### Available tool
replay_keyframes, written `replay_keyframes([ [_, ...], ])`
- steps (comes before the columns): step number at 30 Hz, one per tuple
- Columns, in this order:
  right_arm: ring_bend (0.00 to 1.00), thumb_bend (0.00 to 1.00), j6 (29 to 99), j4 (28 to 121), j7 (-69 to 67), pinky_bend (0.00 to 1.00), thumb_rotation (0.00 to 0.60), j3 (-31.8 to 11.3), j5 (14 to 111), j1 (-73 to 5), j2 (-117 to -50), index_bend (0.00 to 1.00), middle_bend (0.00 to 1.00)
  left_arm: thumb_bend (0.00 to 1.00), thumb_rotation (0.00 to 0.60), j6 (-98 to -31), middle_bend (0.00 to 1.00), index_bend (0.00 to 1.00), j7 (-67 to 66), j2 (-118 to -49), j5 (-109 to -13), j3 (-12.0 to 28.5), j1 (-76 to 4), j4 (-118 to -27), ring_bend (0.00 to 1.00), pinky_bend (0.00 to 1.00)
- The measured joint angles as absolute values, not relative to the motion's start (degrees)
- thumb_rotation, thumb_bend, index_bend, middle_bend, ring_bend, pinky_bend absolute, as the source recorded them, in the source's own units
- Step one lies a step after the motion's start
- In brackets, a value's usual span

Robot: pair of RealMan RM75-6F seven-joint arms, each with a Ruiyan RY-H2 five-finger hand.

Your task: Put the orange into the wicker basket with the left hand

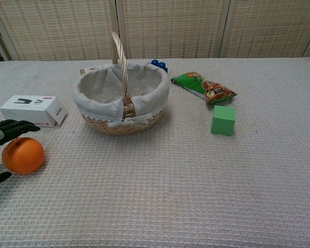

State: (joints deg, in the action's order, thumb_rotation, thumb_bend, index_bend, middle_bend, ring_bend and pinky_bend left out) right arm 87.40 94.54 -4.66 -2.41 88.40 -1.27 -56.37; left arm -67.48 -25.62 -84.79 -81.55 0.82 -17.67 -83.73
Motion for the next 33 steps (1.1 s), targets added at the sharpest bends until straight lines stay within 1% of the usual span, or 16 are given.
replay_keyframes([
  [5,0.00,0.25,87.1,94.6,-4.3,0.14,0.600,-2.4,88.3,-1.4,-56.5,0.00,0.00,0.34,0.600,-67.8,0.00,0.00,-25.1,-85.2,-81.4,0.8,-17.8,-83.5,0.09,0.16],
  [11,0.00,0.25,86.8,94.7,-4.2,0.14,0.600,-2.3,88.3,-1.5,-56.4,0.00,0.00,0.34,0.600,-67.9,0.06,0.05,-24.7,-86.1,-80.8,0.7,-17.8,-83.0,0.15,0.17],
  [23,0.00,0.25,86.6,94.8,-4.3,0.14,0.600,-2.3,88.3,-1.5,-56.3,0.00,0.00,0.34,0.600,-68.4,0.11,0.14,-22.9,-87.7,-80.5,0.6,-17.8,-81.6,0.20,0.18],
  [27,0.00,0.25,86.6,94.9,-4.3,0.14,0.600,-2.2,88.2,-1.6,-56.2,0.00,0.00,0.34,0.600,-68.7,0.14,0.21,-22.4,-88.0,-80.5,0.7,-17.7,-81.4,0.23,0.19],
  [33,0.00,0.25,86.5,94.9,-4.5,0.14,0.600,-2.2,88.2,-1.6,-56.2,0.00,0.00,0.34,0.600,-69.8,0.17,0.29,-20.0,-89.0,-80.8,0.7,-17.3,-80.6,0.26,0.19],
])
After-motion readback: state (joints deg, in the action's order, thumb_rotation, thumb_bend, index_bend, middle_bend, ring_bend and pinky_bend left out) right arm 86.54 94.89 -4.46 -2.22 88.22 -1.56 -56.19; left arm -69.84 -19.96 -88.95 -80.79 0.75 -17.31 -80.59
